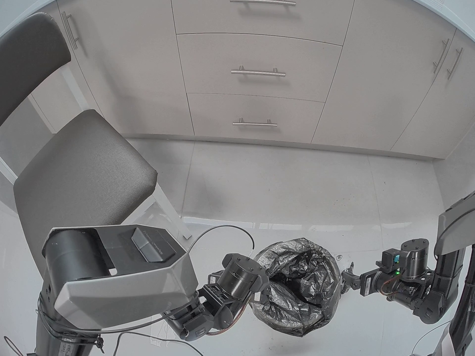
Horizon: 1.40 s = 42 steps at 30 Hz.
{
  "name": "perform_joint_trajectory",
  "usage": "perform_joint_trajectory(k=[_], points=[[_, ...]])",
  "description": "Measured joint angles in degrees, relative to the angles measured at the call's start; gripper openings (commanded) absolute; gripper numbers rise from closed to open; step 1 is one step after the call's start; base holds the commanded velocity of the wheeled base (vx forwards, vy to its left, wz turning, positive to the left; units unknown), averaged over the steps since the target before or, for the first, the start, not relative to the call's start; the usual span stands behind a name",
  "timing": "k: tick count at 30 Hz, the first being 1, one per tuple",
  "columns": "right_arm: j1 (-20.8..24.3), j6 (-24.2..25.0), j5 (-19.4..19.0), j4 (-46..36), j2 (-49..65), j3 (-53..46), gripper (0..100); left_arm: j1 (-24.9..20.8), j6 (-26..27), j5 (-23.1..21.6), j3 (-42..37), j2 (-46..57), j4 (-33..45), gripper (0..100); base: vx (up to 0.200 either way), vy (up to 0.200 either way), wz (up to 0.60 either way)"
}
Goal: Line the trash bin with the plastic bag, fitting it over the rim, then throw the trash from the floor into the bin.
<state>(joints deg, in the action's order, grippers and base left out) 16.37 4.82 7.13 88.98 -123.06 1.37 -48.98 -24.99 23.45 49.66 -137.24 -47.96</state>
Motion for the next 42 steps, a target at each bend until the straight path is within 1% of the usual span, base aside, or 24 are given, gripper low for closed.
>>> perform_joint_trajectory(k=[5, 10, 17, 20, 25, 28, 29, 34, 35, 38, 42], points=[[-0.91, -0.13, 0.11, -0.02, 5.12, -0.33, 100, 1.27, 0.22, -0.13, -1.85, 2.65, -0.87, 100, 0.000, 0.000, 0.00], [-4.08, -0.24, 0.12, -0.02, 8.20, -0.35, 100, 3.75, 1.51, -0.55, -4.96, 8.72, -1.34, 100, 0.000, 0.000, 0.00], [-9.44, -0.15, 0.12, -0.07, 9.69, 3.75, 100, 7.28, 3.91, -0.66, -10.51, 20.59, -1.11, 100, 0.000, 0.000, 0.00], [-11.34, 0.09, 0.09, -2.55, 9.70, 7.31, 100, 8.77, 5.89, -0.59, -13.51, 26.83, -1.04, 100, 0.000, 0.000, 0.00], [-13.74, 1.85, -0.07, -14.40, 9.39, 17.96, 100, 12.80, 11.29, -0.50, -19.35, 38.45, -0.93, 100, 0.000, 0.000, 0.00], [-14.81, 3.36, -0.21, -22.75, 8.59, 26.53, 100, 16.87, 14.18, -0.55, -22.52, 45.26, -0.82, 100, 0.000, 0.000, 0.00], [-15.12, 4.00, -0.27, -25.37, 8.05, 29.89, 100, 18.86, 15.07, -0.55, -23.67, 48.10, -0.68, 100, 0.000, 0.000, 0.00], [-15.91, 5.83, -0.29, -32.99, 4.22, 42.84, 100, 27.10, 17.93, -0.99, -28.42, 60.70, 1.38, 100, 0.000, 0.000, 0.00], [-15.97, 6.05, -0.27, -33.99, 3.22, 44.93, 100, 28.15, 18.26, -1.10, -29.05, 62.77, 2.00, 100, 0.000, 0.000, 0.00], [-16.27, 6.67, -0.21, -37.04, -0.83, 51.83, 100, 31.67, 19.30, -1.51, -31.34, 72.00, 6.68, 100, 0.000, 0.000, 0.00], [-16.62, 7.08, -0.11, -40.97, -5.72, 58.99, 100, 34.05, 20.04, -1.87, -32.85, 83.05, 16.15, 100, 0.000, 0.000, 0.00]])
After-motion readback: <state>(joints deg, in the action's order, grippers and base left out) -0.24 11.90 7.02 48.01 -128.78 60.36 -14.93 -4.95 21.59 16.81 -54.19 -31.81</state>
